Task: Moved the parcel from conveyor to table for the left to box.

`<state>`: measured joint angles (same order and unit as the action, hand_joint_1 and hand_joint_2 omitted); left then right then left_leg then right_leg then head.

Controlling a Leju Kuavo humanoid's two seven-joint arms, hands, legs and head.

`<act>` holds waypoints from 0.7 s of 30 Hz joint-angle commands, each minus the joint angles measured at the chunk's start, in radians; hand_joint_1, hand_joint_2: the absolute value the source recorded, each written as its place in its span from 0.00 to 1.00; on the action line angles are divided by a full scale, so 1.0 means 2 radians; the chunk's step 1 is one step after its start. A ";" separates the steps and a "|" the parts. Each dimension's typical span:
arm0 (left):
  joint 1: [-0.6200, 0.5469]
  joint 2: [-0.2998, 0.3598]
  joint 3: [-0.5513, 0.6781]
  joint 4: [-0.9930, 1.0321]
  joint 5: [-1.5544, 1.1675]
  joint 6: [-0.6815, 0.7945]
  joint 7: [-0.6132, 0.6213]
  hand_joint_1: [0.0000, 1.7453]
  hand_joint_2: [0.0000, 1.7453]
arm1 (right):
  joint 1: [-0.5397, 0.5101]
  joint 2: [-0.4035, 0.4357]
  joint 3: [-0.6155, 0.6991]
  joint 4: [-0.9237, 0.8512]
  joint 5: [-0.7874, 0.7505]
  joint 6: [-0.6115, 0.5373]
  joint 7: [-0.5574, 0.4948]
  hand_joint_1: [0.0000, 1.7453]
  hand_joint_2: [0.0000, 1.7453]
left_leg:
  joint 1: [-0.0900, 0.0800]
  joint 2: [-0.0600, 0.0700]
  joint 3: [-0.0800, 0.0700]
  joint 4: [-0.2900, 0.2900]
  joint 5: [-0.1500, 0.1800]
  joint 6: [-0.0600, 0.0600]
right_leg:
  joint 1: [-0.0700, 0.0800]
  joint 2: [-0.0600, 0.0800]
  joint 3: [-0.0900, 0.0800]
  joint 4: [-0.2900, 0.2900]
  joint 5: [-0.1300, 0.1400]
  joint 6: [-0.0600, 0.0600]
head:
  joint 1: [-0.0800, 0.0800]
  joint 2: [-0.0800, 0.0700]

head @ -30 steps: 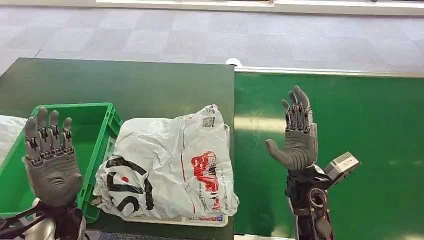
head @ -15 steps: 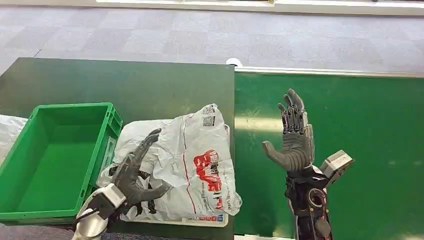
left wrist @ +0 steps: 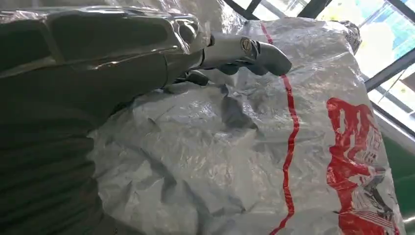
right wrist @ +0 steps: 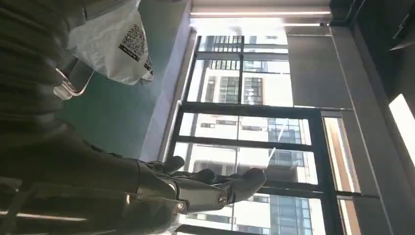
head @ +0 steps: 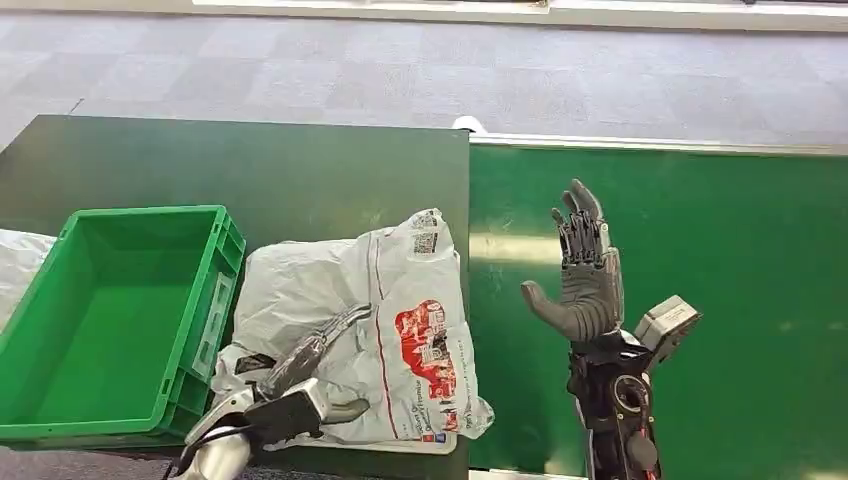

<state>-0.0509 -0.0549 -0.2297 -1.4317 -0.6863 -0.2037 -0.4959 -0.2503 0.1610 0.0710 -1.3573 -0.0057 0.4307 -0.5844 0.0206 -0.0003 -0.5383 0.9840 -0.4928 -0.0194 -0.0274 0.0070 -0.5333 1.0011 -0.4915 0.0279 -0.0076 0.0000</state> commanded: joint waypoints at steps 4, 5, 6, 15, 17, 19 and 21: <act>0.003 0.012 -0.008 0.033 0.003 -0.004 0.005 0.11 1.00 | -0.004 0.001 -0.010 0.025 -0.004 0.000 0.001 0.00 1.00 | 0.000 0.000 0.000 -0.001 0.001 0.001 | 0.000 0.000 0.000 -0.001 0.001 -0.001 | 0.000 0.000; 0.004 0.011 -0.006 0.031 0.006 -0.002 0.001 0.44 1.00 | -0.003 0.001 -0.010 0.024 -0.004 0.001 0.001 0.00 1.00 | 0.000 0.000 0.000 -0.001 0.000 0.000 | 0.000 0.000 0.000 -0.001 0.000 -0.001 | 0.000 0.000; 0.004 0.011 -0.006 0.031 0.006 -0.002 0.001 0.44 1.00 | -0.003 0.001 -0.010 0.024 -0.004 0.001 0.001 0.00 1.00 | 0.000 0.000 0.001 -0.001 0.000 0.000 | 0.000 0.000 0.000 0.000 0.000 -0.001 | 0.000 0.000; 0.005 0.008 0.003 0.019 0.015 0.010 -0.010 0.87 1.00 | -0.001 0.001 -0.010 0.022 -0.007 0.001 0.005 0.00 1.00 | 0.000 0.000 0.001 0.000 0.000 0.000 | 0.000 0.000 0.000 0.000 0.000 -0.001 | 0.000 0.000; 0.005 0.006 0.008 0.011 0.019 0.013 -0.013 0.91 1.00 | 0.000 0.001 -0.010 0.021 -0.008 0.000 0.006 0.00 1.00 | 0.000 0.000 0.000 0.000 0.000 0.000 | 0.000 0.000 0.000 0.000 0.000 -0.001 | 0.000 0.000; 0.006 0.005 0.011 0.006 0.023 0.017 -0.017 0.85 1.00 | 0.000 0.001 -0.010 0.020 -0.008 0.000 0.006 0.00 1.00 | 0.000 0.000 0.000 0.000 0.000 0.000 | 0.000 0.000 0.000 0.000 0.000 -0.001 | 0.000 0.000; 0.006 0.003 0.017 0.002 0.030 0.022 -0.021 0.85 1.00 | 0.001 0.001 -0.010 0.020 -0.011 0.003 0.008 0.00 1.00 | 0.000 0.001 0.000 -0.001 0.001 0.001 | 0.000 0.000 -0.001 -0.001 0.001 -0.001 | 0.000 0.000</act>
<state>-0.0494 -0.0484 -0.2312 -1.4294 -0.6508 -0.1743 -0.5234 -0.2379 0.1663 0.0660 -1.3546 -0.0195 0.4326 -0.5779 0.0206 -0.0004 -0.5374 0.9840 -0.4927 -0.0195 -0.0274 0.0070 -0.5325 1.0011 -0.4915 0.0279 -0.0076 0.0000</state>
